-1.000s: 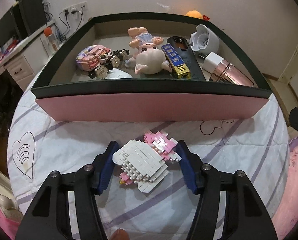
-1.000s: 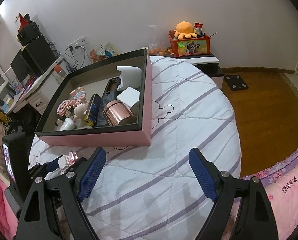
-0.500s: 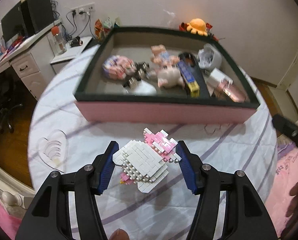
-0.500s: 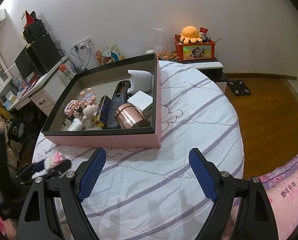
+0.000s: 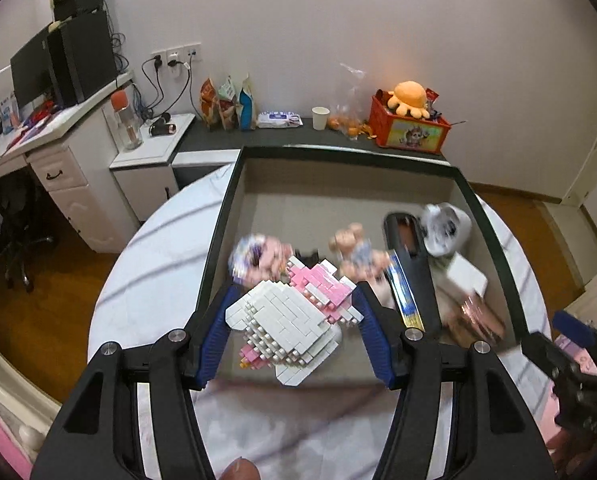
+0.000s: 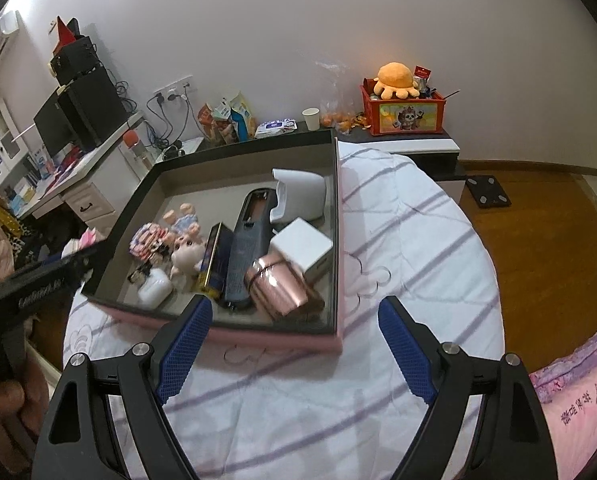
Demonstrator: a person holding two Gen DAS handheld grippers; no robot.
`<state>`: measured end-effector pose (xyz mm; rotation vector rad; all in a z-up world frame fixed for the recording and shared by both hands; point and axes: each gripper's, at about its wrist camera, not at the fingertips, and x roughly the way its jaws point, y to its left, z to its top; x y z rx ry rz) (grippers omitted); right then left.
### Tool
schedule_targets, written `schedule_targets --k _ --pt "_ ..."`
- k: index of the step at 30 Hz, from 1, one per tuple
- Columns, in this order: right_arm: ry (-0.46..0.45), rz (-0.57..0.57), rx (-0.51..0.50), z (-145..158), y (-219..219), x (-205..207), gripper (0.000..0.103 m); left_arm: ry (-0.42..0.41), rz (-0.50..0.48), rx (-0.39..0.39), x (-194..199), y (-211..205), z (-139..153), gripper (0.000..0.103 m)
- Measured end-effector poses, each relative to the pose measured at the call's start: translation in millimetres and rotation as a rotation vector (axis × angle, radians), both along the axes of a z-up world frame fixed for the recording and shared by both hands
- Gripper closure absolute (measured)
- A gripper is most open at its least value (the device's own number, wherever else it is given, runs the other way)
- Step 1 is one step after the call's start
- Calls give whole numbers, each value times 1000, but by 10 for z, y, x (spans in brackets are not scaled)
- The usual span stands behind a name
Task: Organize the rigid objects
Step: 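Carry the block figure into the tray and open the left gripper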
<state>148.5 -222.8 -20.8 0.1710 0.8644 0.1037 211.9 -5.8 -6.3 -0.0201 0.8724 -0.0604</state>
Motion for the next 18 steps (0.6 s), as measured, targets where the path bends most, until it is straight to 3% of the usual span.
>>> schedule_targets --k 11,18 --pt "13 37 -14 -30 127 694 17 75 -33 13 947 -99 -324 43" --pt "9 79 -39 -44 263 1171 17 135 -34 5 1279 -133 -432 43"
